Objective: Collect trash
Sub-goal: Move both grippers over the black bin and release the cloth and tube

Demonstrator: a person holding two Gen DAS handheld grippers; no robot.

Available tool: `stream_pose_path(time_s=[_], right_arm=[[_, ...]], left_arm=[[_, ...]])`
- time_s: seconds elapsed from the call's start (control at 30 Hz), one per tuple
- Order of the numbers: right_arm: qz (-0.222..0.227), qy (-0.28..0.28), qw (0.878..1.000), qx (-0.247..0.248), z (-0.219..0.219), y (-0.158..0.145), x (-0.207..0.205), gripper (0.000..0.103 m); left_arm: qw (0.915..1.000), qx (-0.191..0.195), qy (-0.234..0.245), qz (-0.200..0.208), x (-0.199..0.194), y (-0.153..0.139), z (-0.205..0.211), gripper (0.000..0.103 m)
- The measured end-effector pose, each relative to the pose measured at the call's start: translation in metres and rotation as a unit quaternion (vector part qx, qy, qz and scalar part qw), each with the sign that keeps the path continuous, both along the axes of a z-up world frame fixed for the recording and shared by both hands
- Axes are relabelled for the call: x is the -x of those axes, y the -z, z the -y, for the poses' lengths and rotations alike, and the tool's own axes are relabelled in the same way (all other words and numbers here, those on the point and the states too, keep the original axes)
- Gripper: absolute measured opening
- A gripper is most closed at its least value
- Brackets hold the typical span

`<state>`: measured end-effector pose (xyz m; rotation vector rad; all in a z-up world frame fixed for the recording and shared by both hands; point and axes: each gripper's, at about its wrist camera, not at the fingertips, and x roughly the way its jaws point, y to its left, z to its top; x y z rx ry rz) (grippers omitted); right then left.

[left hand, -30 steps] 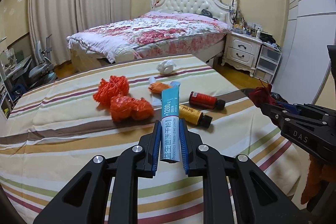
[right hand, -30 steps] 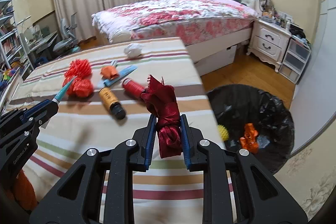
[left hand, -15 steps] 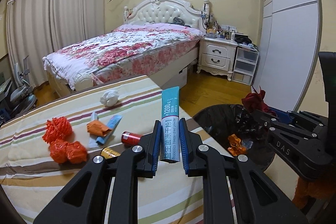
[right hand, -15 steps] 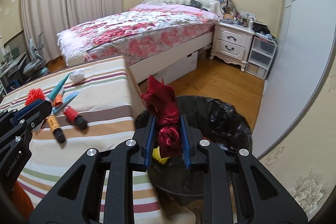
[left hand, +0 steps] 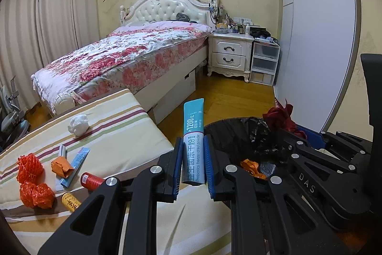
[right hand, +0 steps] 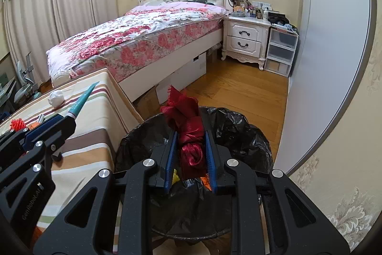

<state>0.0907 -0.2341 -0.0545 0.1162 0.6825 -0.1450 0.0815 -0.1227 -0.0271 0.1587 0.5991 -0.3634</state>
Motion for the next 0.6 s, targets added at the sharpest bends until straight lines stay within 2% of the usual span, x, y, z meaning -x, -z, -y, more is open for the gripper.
stream_pose_path(time_s=[0.3,0.33,0.37,0.43,0.6], right_arm=[[-0.005,0.02,1.0,-0.02,0.017,0.011,-0.011,0.025],[-0.005,0.021,1.0,-0.021,0.018,0.011,-0.011,0.026],[-0.004,0.025,0.999,-0.021,0.019,0.012,-0.01,0.031],[-0.001,0.031,0.999,-0.021,0.022,0.012,-0.008,0.037],[-0.001,0.041,0.999,-0.022,0.027,0.012,-0.006,0.041]], left_arm=[[0.9997,-0.015,0.01,-0.015,-0.017,0.013,0.018,0.021],[0.9997,-0.016,0.01,-0.015,-0.018,0.013,0.018,0.03],[0.9997,-0.015,0.01,-0.013,-0.018,0.014,0.018,0.045],[0.9999,-0.011,0.006,-0.007,-0.018,0.013,0.016,0.062],[0.9999,-0.012,-0.006,-0.009,-0.02,0.013,0.013,0.067]])
